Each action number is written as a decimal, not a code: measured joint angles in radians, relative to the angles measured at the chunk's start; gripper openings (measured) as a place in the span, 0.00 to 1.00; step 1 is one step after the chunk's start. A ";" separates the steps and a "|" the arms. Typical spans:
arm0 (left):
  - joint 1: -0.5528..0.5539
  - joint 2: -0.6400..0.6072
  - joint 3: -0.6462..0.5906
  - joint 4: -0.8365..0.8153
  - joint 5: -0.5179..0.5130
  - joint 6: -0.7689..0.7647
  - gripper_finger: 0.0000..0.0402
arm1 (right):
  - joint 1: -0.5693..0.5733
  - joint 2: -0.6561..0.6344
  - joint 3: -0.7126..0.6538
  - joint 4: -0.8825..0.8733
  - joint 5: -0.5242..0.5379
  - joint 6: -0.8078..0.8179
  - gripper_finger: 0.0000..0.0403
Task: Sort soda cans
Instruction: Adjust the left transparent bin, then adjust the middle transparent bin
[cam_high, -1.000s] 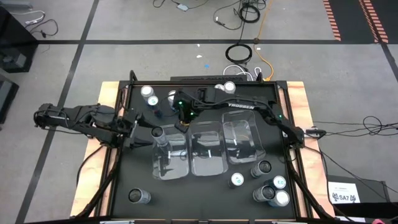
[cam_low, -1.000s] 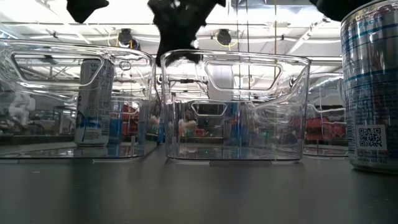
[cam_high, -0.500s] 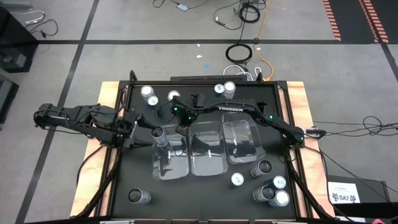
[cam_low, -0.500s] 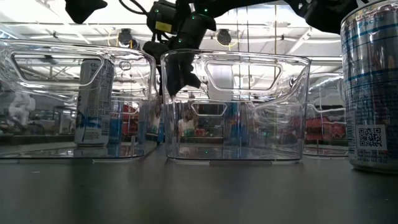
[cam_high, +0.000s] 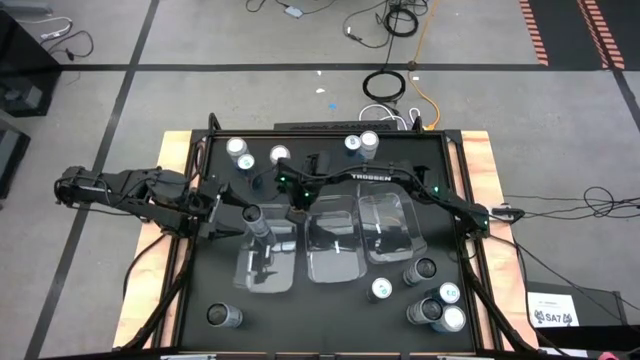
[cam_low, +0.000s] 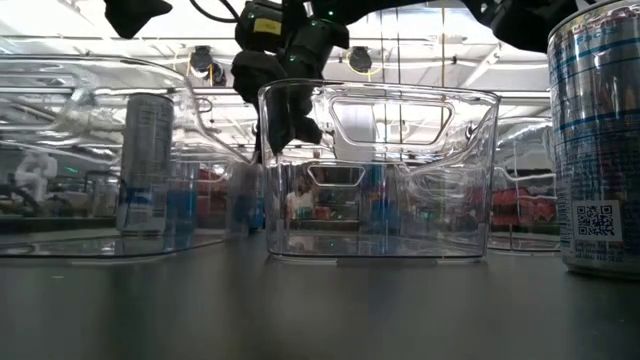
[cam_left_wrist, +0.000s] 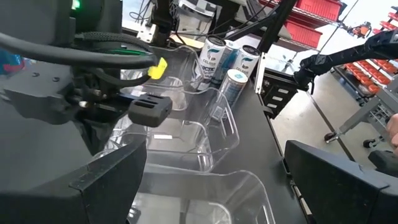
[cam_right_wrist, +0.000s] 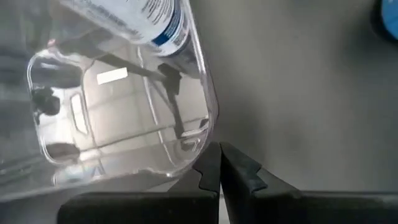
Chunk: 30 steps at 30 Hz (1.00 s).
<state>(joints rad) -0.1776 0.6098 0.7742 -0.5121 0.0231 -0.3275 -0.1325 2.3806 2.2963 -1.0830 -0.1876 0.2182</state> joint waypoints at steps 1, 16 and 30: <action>0.000 0.000 0.000 -0.001 0.000 0.000 0.97 | 0.002 0.000 0.000 -0.004 0.012 -0.003 0.00; 0.000 0.000 0.000 -0.005 0.000 -0.006 0.97 | -0.086 -0.102 0.000 -0.191 0.241 0.028 0.00; 0.000 0.000 0.000 -0.004 0.000 -0.007 0.97 | -0.124 -0.100 -0.104 -0.437 0.177 0.163 0.00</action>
<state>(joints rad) -0.1772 0.6102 0.7745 -0.5163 0.0231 -0.3343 -0.2567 2.2810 2.1926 -1.5203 -0.0105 0.3810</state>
